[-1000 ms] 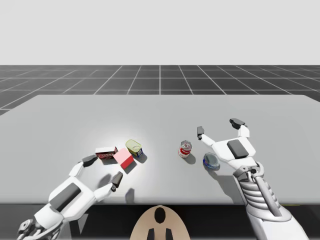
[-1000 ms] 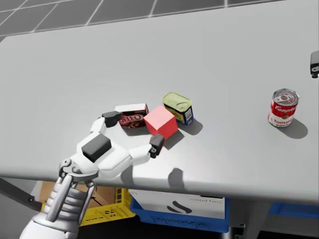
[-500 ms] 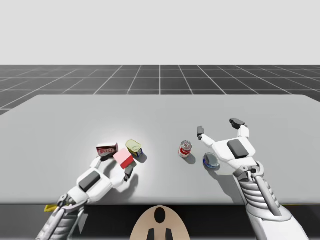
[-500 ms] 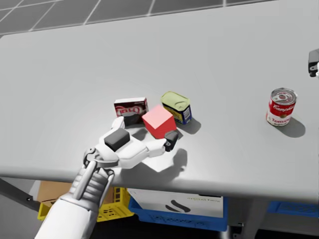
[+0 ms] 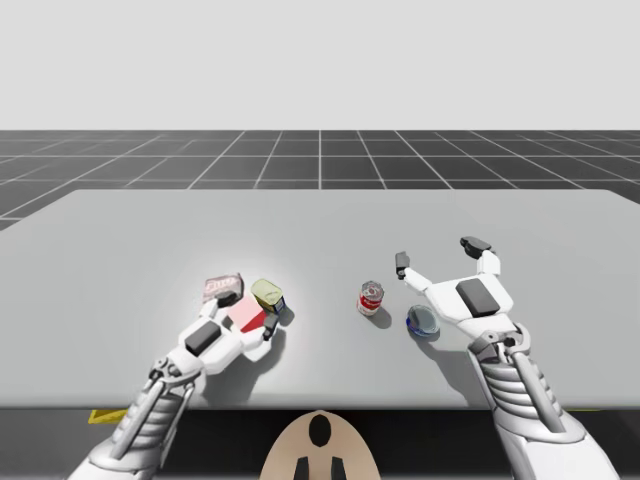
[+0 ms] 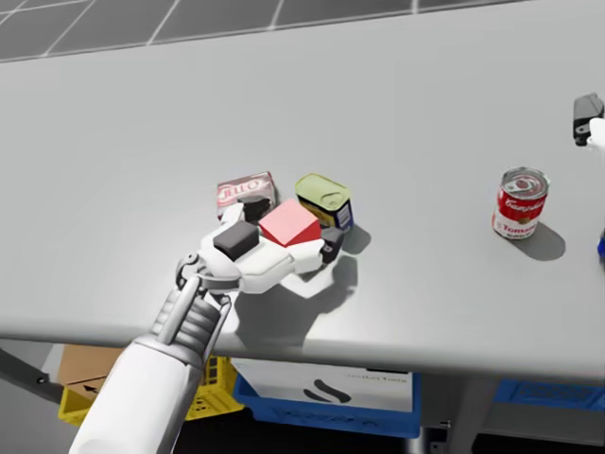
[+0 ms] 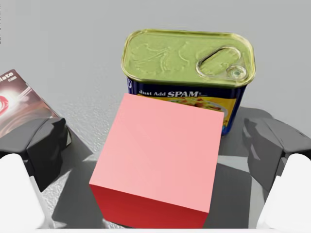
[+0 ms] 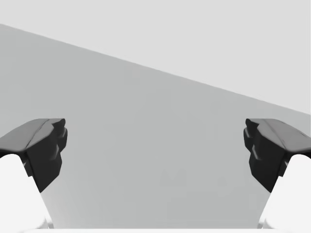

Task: Find the red cube and pick it up.

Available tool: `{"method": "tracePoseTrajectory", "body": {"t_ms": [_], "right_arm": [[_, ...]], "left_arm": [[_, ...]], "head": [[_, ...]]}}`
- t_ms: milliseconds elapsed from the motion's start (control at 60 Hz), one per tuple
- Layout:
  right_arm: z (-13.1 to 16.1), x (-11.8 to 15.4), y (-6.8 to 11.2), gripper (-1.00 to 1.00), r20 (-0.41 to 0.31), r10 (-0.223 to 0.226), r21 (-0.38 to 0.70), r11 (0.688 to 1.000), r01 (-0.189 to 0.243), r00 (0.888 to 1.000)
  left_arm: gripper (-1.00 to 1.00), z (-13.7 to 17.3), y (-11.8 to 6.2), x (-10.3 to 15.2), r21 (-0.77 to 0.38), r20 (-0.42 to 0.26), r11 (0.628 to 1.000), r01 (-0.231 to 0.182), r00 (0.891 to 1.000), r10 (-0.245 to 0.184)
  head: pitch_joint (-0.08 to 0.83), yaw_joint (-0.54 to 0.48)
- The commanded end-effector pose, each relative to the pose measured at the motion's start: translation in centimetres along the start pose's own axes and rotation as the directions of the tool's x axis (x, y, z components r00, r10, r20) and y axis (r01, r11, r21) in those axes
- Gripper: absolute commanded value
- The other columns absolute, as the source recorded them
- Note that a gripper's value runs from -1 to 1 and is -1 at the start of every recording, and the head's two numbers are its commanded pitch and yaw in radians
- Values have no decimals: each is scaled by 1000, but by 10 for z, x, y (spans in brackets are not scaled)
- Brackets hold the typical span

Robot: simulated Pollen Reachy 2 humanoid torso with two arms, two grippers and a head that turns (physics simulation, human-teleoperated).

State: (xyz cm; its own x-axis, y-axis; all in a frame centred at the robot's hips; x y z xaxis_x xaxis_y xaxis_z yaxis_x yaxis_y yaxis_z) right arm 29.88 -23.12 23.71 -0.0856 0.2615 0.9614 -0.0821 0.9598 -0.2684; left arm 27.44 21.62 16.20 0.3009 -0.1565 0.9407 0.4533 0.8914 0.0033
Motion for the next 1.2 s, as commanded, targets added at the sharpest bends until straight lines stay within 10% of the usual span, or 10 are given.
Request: {"method": "tracePoseTrajectory", "body": {"t_ms": [17,50,83,367,617,933,1083,1200], "right_arm": [[0,0,-1,-1000,0,-3,1,1000,3,1000],[0,0,-1,-1000,0,-3,1,1000,3,1000],[0,0,-1,-1000,0,-5,1,1000,5,1000],[-1,0,-1,-1000,-1,-13,2,1000,13,1000],[-1,1,-2,-1000,-1,-28,1,1000,28,1000],[-2,1,-9,-1000,7,-175,18,984,175,984],[-1,0,-14,-1000,6,-205,66,977,204,979],[1,0,-13,-1000,42,-136,83,988,132,990]], "left_arm": [[-228,-5,-3,-8,-8,-20,1000,-8,1000,8],[719,-5,-3,-9,-11,-22,1000,-8,1000,8],[937,-3,-3,-11,-13,-27,1000,-7,1000,7],[1000,4,-8,-16,-27,-43,999,18,999,-19],[1000,6,-10,-15,-32,-33,999,29,999,-30],[1000,28,-9,23,-33,26,998,60,998,-59],[1000,51,-8,73,10,119,990,142,983,-142],[1000,69,-13,109,47,192,977,208,958,-213]], "head": [[731,248],[730,248],[728,248],[665,264],[424,294],[313,306],[296,306],[289,300]]}}
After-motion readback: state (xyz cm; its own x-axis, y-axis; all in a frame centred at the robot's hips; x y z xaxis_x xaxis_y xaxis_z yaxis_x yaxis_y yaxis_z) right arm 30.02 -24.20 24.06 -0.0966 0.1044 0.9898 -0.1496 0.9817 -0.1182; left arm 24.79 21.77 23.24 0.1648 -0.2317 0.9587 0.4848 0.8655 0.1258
